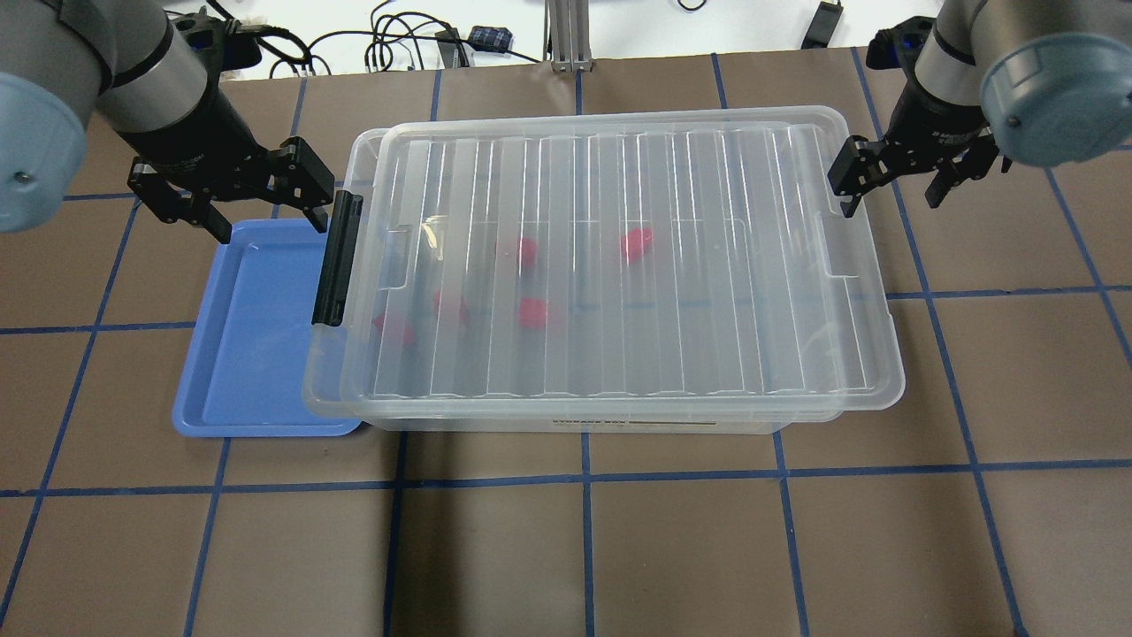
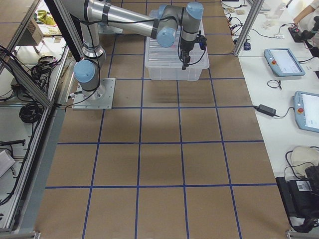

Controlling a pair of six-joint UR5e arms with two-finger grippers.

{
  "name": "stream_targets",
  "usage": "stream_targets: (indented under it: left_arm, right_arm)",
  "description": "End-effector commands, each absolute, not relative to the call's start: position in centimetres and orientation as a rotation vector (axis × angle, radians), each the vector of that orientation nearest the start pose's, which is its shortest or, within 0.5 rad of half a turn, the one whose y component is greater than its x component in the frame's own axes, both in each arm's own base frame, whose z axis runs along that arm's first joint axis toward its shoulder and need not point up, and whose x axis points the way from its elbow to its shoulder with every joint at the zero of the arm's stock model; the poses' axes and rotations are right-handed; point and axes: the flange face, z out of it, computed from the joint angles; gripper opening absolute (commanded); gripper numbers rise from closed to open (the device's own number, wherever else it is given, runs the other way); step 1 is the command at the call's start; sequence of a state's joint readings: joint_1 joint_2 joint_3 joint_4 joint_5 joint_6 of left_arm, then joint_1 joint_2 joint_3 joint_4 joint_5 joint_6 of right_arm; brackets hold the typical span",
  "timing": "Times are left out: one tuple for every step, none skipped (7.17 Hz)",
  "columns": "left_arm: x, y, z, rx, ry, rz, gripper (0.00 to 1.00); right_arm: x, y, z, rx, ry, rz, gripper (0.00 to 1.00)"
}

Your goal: Place red block in blue tray from box

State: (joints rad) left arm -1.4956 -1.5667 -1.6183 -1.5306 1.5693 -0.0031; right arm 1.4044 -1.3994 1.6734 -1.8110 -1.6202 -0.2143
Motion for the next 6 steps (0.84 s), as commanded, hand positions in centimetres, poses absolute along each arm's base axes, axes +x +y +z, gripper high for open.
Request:
stream_targets:
  left_arm:
    - [-9.6,-49.9,46.9,-0.123,3.141,0.010,1.00]
    - [-9.6,-49.8,47.0,-0.123,3.141,0.007,1.00]
    - [-9.6,-49.9,46.8,-0.123,3.141,0.014,1.00]
    - [-9.6,-49.8,46.8,-0.123,3.141,0.014,1.00]
    - [-9.6,-49.7,46.7,-0.123,3.141,0.014,1.00]
    - [-9.7,-49.7,46.7,-0.125,3.142,0.012,1.00]
  right_arm:
    - [3.2,-55.2,35.5,-0.070,3.181,0.063,1.00]
    - [2.6,-55.2,35.5,-0.091,3.181,0.067,1.00]
    - [1.4,-55.2,35.4,-0.089,3.178,0.070,1.00]
    - [1.0,-55.2,35.4,-0.082,3.173,0.071,1.00]
    - [0.9,-55.1,35.2,-0.084,3.172,0.076,1.00]
    - [0.6,-55.1,35.2,-0.094,3.173,0.074,1.00]
